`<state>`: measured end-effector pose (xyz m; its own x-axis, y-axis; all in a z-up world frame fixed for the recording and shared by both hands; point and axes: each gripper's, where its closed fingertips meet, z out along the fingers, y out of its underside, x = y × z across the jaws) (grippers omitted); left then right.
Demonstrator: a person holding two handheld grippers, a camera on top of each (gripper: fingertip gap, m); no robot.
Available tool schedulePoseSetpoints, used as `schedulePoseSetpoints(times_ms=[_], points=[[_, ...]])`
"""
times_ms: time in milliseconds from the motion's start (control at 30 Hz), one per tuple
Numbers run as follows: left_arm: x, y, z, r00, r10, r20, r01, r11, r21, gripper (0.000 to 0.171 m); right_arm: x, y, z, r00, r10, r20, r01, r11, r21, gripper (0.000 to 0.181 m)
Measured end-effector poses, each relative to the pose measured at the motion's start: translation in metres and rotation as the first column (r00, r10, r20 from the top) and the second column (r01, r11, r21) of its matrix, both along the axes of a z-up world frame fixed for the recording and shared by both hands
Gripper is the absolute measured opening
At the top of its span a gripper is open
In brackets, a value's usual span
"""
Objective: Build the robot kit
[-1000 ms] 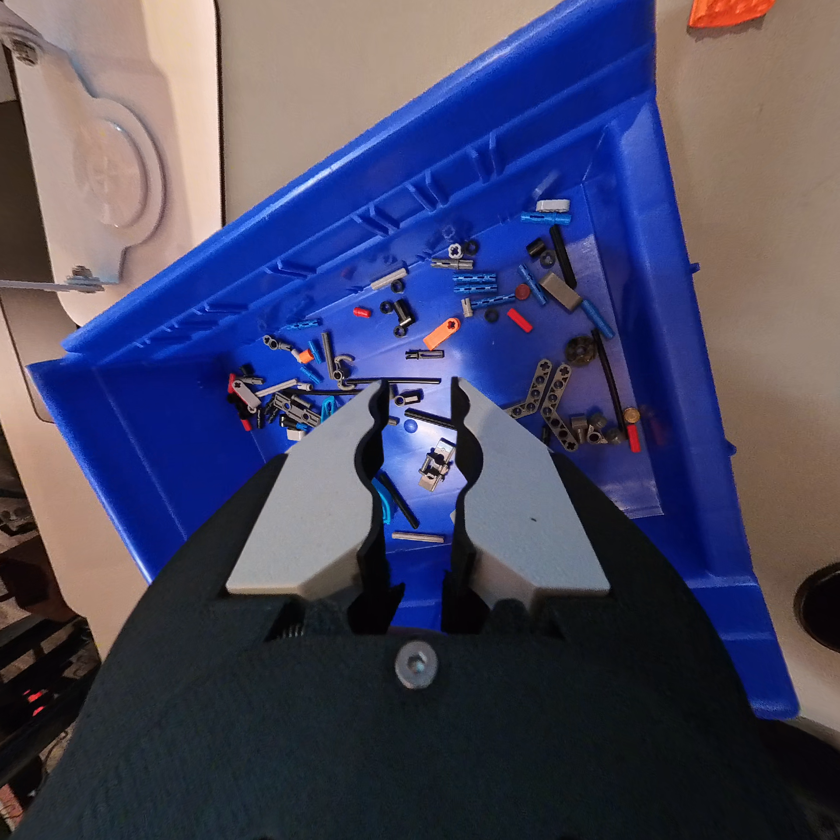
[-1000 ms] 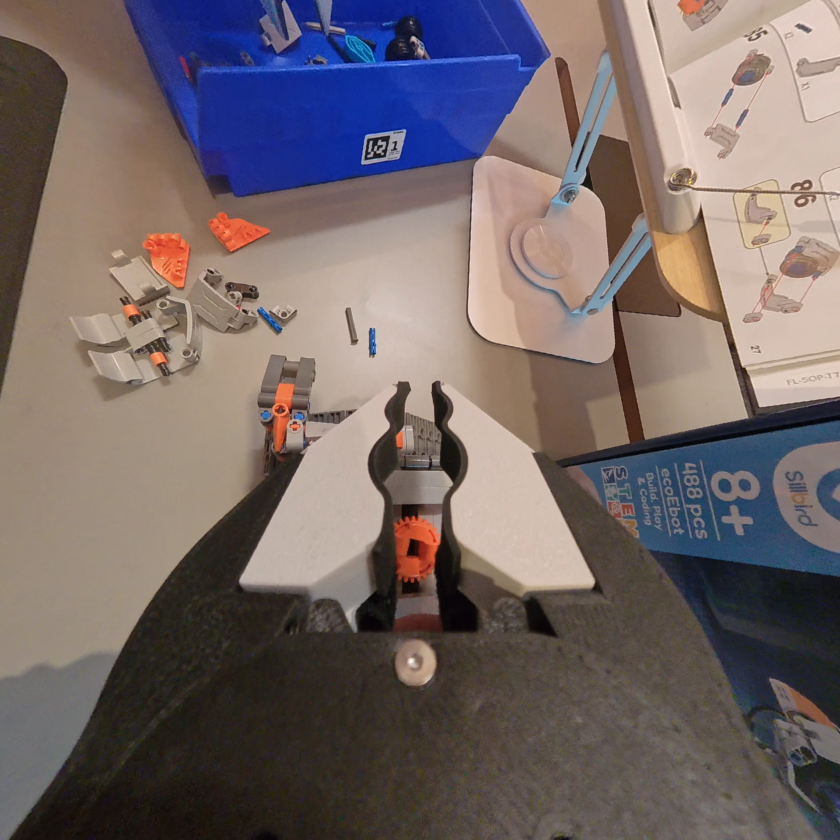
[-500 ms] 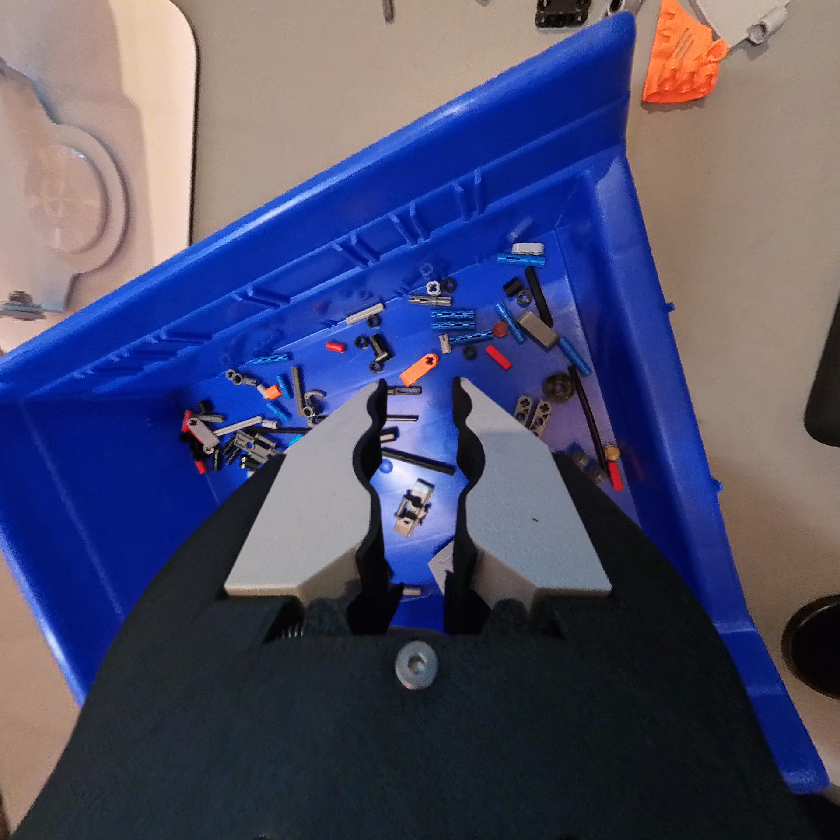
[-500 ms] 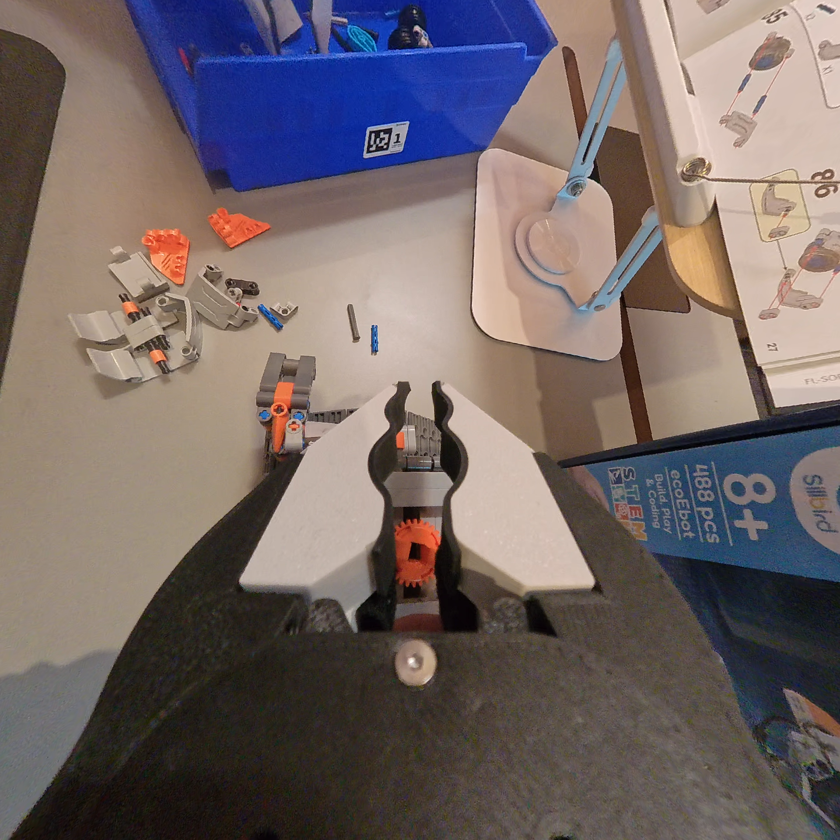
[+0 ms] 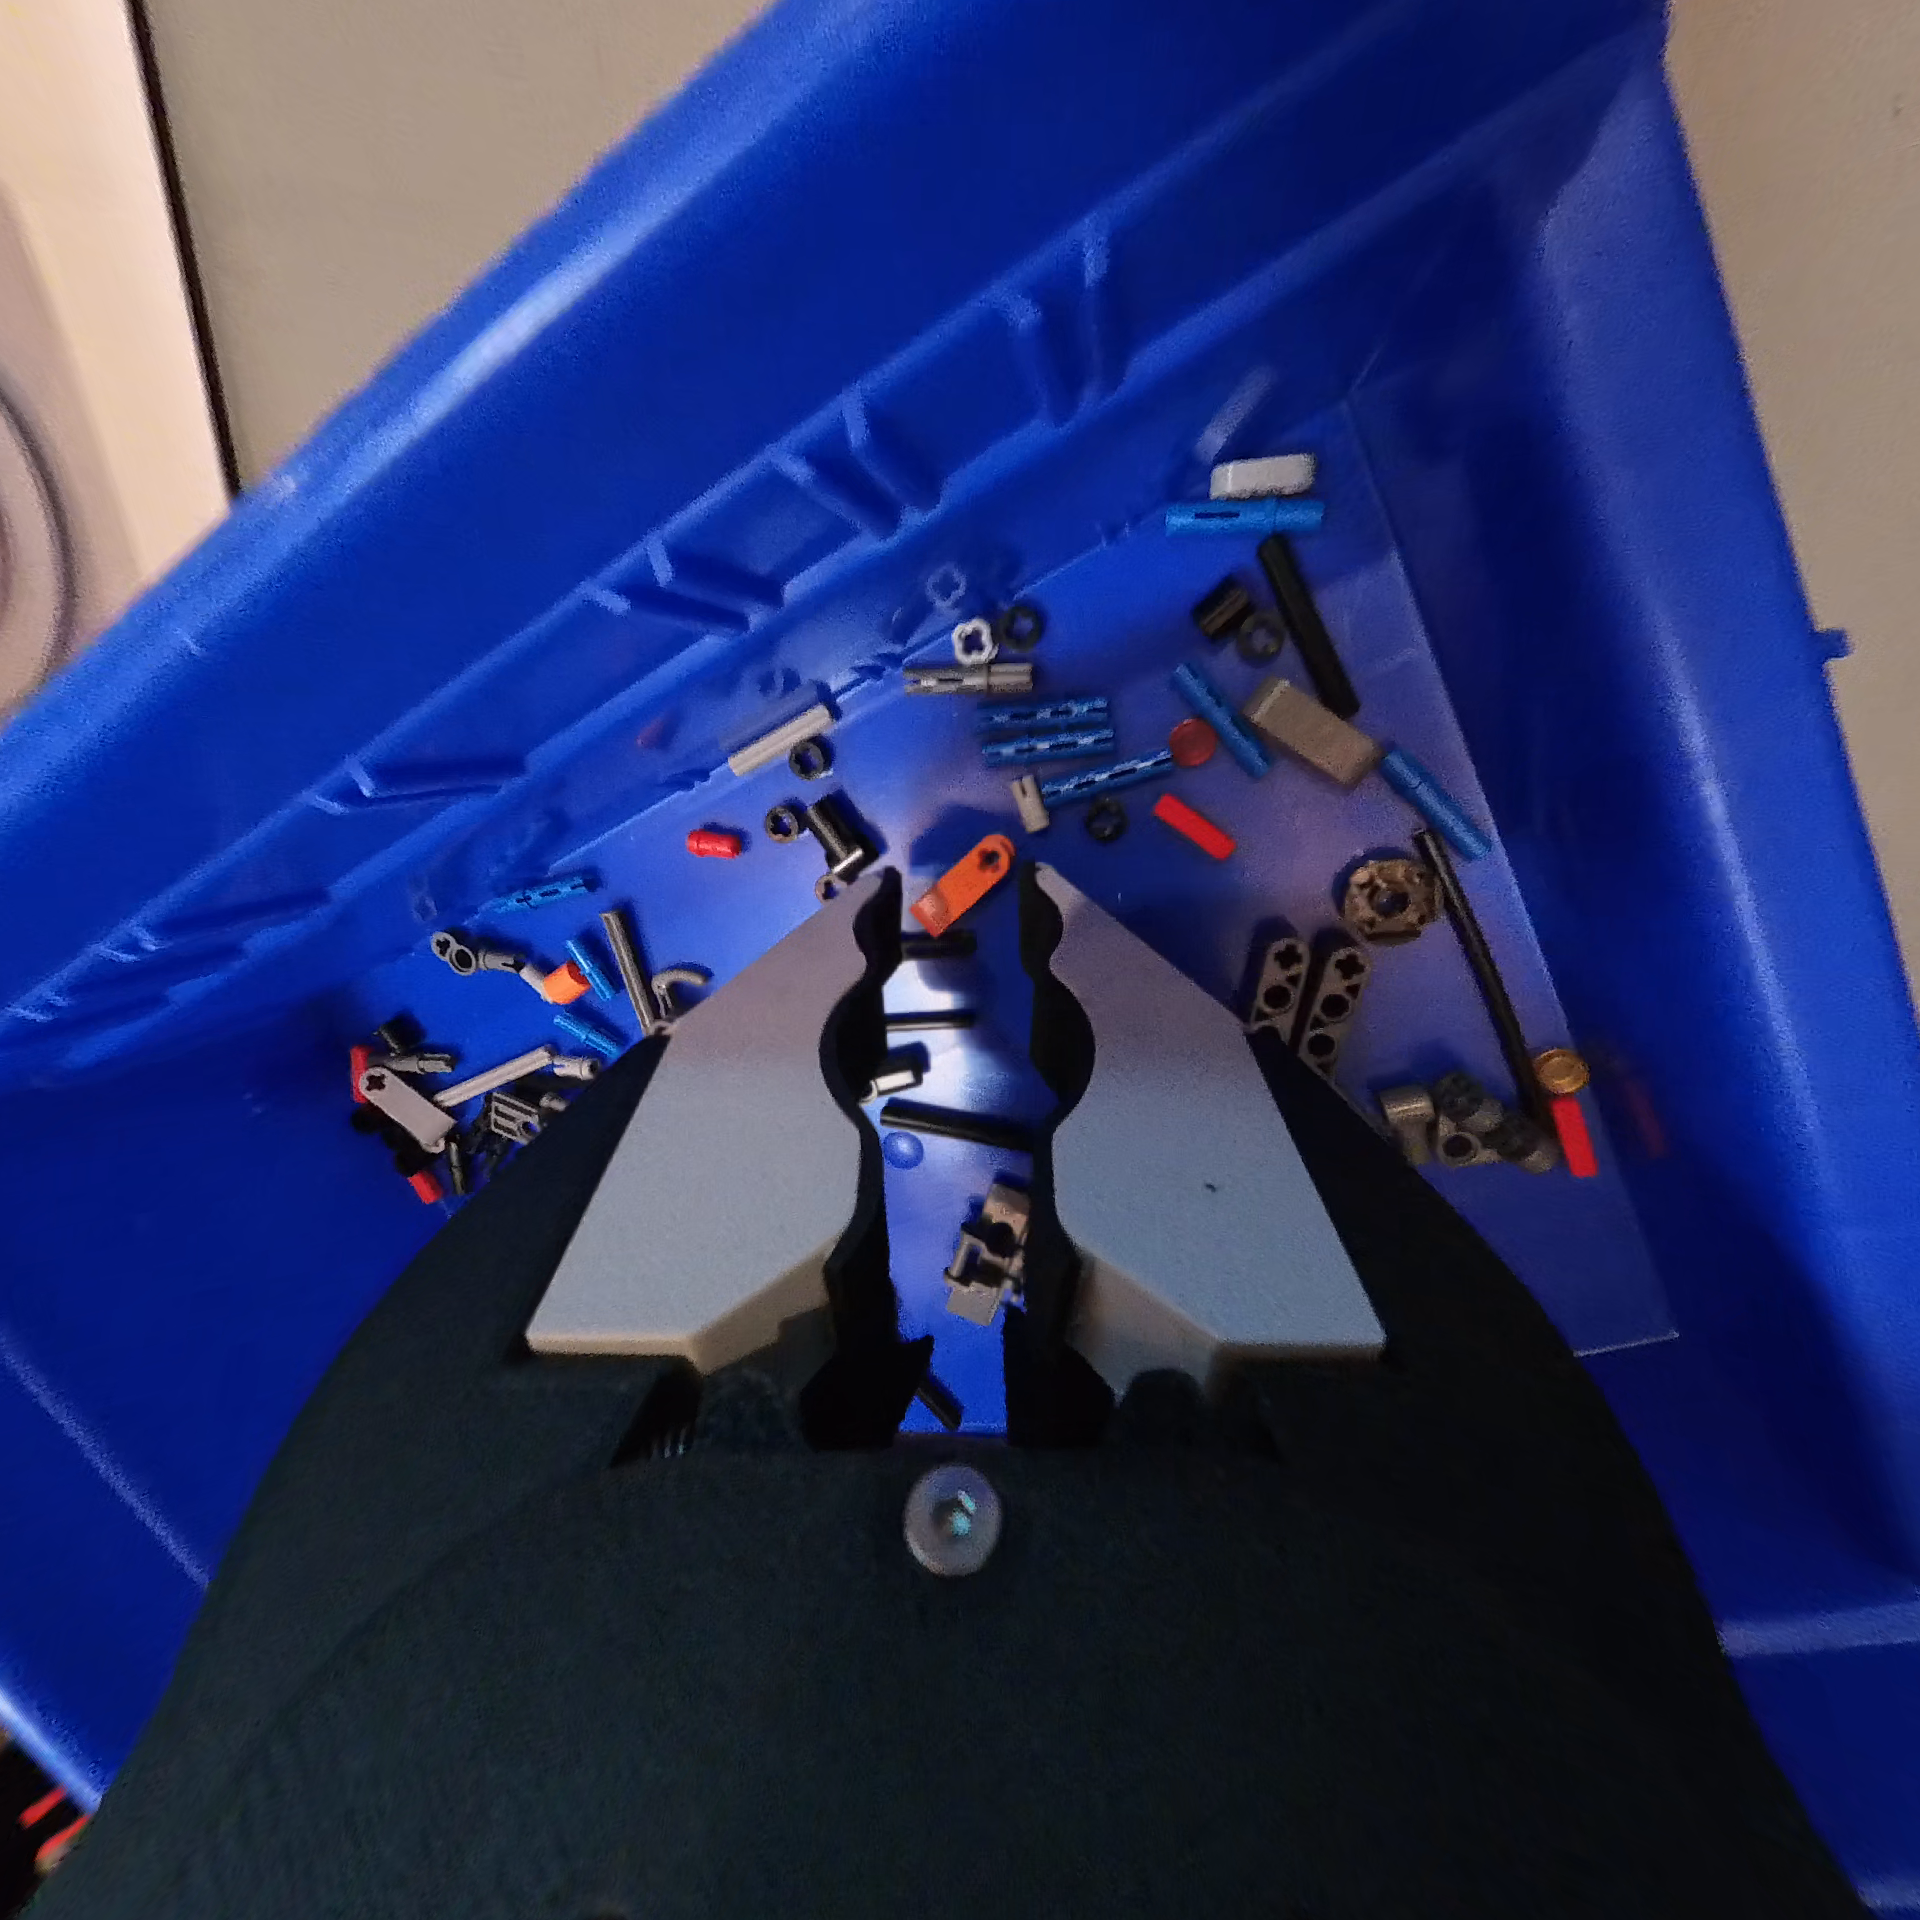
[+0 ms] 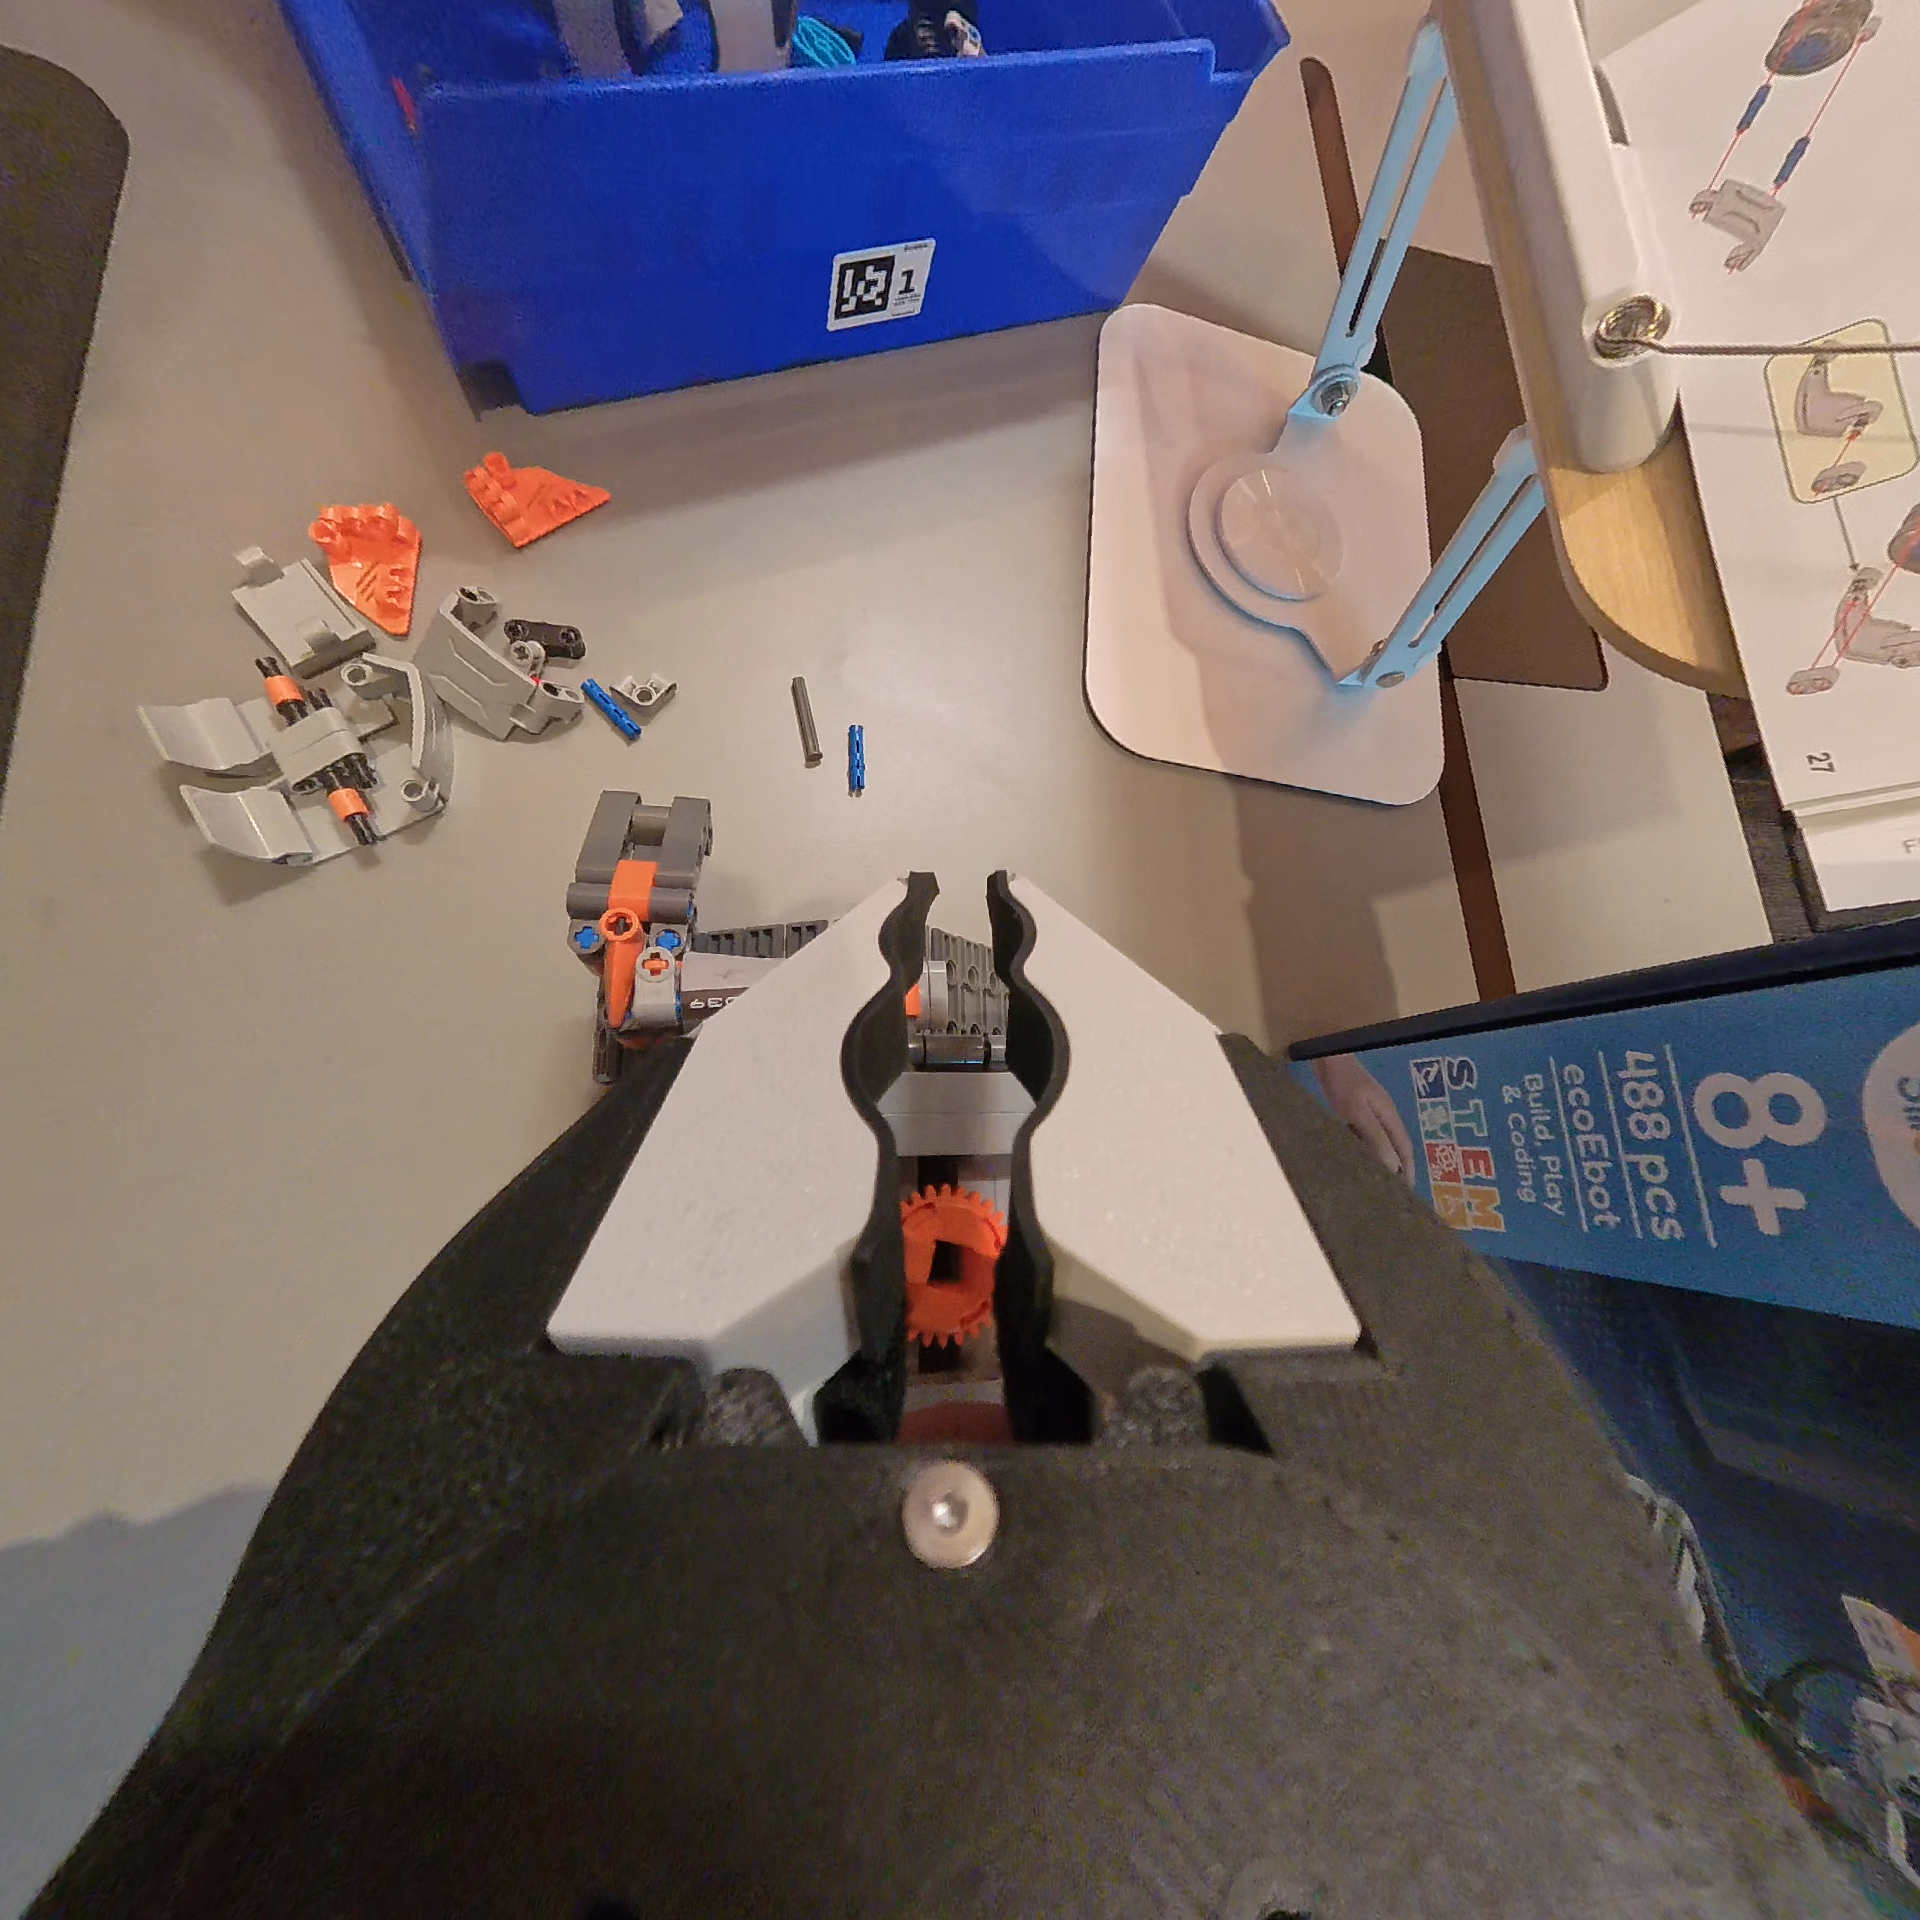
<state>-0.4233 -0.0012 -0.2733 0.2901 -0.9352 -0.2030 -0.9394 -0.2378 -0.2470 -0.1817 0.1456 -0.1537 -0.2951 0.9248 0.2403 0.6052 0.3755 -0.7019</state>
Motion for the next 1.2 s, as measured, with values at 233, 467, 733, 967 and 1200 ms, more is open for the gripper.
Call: schedulePoseSetpoints(times_ms=[233, 467, 733, 967, 1200], points=[[-0.016, -0.015, 0.001, 0.999, 0.019, -0.031, -0.021, 0.998, -0.067, 0.000, 0.002, 0.002, 0.002, 1.000, -0.007, -0.006, 0.007, 1.000, 0.001, 0.010], [-0.005, -0.012, -0.004, 0.994, 0.104, 0.038, -0.101, 0.993, -0.061, 0.020, 0.001, 0.000, 0.002, 1.000, -0.001, -0.004, 0.001, 1.000, 0.006, 0.010], [-0.002, -0.001, 0.015, 0.992, 0.115, 0.042, -0.115, 0.993, 0.005, 0.006, 0.003, 0.001, 0.009, 1.000, -0.005, -0.022, 0.005, 1.000, 0.012, 0.010], [0.040, 0.019, 0.122, 0.981, 0.025, 0.194, -0.063, 0.980, 0.190, 0.006, 0.002, 0.000, 0.008, 1.000, -0.004, -0.019, 0.004, 1.000, 0.012, 0.009], [0.126, 0.014, 0.095, 0.967, -0.249, 0.046, 0.243, 0.965, 0.102, 0.006, 0.001, -0.003, 0.009, 1.000, 0.005, -0.018, -0.005, 1.000, 0.015, 0.010]])
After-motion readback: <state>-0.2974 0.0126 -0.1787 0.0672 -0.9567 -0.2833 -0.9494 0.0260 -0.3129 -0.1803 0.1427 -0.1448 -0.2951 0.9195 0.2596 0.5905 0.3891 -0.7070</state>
